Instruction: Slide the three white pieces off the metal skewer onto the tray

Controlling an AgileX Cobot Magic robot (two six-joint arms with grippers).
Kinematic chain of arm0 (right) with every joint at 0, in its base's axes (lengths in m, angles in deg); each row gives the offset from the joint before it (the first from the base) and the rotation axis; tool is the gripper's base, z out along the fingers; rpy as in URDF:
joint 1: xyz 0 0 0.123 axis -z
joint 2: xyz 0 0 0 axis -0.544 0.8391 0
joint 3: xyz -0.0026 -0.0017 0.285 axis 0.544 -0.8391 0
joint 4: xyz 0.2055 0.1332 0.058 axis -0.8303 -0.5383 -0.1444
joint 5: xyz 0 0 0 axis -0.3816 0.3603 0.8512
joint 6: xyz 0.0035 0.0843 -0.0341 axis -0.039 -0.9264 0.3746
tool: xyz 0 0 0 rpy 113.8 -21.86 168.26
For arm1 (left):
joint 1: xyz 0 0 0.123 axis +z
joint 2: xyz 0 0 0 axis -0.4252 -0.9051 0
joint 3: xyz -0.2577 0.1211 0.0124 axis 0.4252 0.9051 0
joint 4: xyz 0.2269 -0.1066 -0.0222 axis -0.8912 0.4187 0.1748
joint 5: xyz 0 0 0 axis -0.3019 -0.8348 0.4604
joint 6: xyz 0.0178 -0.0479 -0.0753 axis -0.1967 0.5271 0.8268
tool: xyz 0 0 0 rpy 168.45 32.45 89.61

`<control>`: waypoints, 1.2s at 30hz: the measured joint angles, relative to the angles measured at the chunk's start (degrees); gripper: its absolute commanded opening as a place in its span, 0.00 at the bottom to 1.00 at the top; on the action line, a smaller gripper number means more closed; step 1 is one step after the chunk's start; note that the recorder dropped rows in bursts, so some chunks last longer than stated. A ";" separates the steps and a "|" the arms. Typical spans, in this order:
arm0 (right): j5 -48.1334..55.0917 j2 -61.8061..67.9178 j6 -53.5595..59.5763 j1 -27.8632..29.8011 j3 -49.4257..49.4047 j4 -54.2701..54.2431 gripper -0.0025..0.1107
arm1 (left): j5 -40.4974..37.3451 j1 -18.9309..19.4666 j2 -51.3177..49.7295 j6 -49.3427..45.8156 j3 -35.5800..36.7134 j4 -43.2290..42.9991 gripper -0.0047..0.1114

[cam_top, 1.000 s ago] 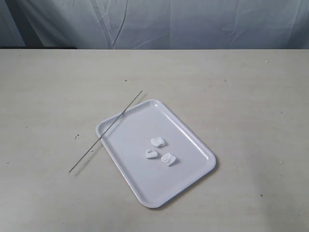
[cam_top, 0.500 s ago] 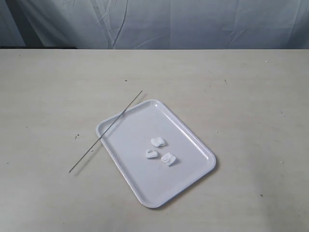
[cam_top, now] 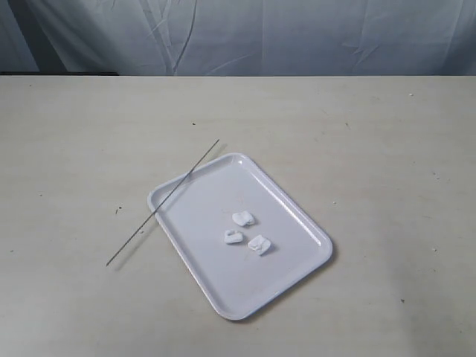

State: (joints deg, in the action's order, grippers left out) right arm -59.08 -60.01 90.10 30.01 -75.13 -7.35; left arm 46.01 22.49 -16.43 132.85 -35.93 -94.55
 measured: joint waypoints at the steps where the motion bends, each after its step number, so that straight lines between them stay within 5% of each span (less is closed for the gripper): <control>1: 0.00 0.00 0.00 0.00 0.00 0.00 0.02 | 1.90 0.00 0.00 -0.30 0.00 0.00 0.04; 11: 0.10 0.00 0.00 0.00 0.00 0.00 0.02 | 18.40 0.13 -1.52 -1.94 7.85 14.46 0.04; 17: 0.21 0.00 0.00 0.00 0.00 0.00 0.02 | 19.18 0.13 -1.20 -20.44 15.02 32.43 0.04; 24: -4.11 -5.96 0.00 -1.64 -1.38 2.18 0.02 | 13.39 0.22 8.99 -55.58 15.34 58.05 0.04; 29: -9.27 -13.11 0.76 -1.75 -5.21 8.05 0.02 | -0.09 0.74 10.82 -60.45 15.43 61.92 0.04; 36: -12.23 -20.16 7.33 -2.92 -9.50 11.86 0.02 | -1.93 4.61 10.86 -65.26 15.43 62.46 0.04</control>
State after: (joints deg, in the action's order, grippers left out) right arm -71.31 -80.18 97.43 27.09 -84.63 4.51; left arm 44.08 27.10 -5.57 67.59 -20.49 -32.08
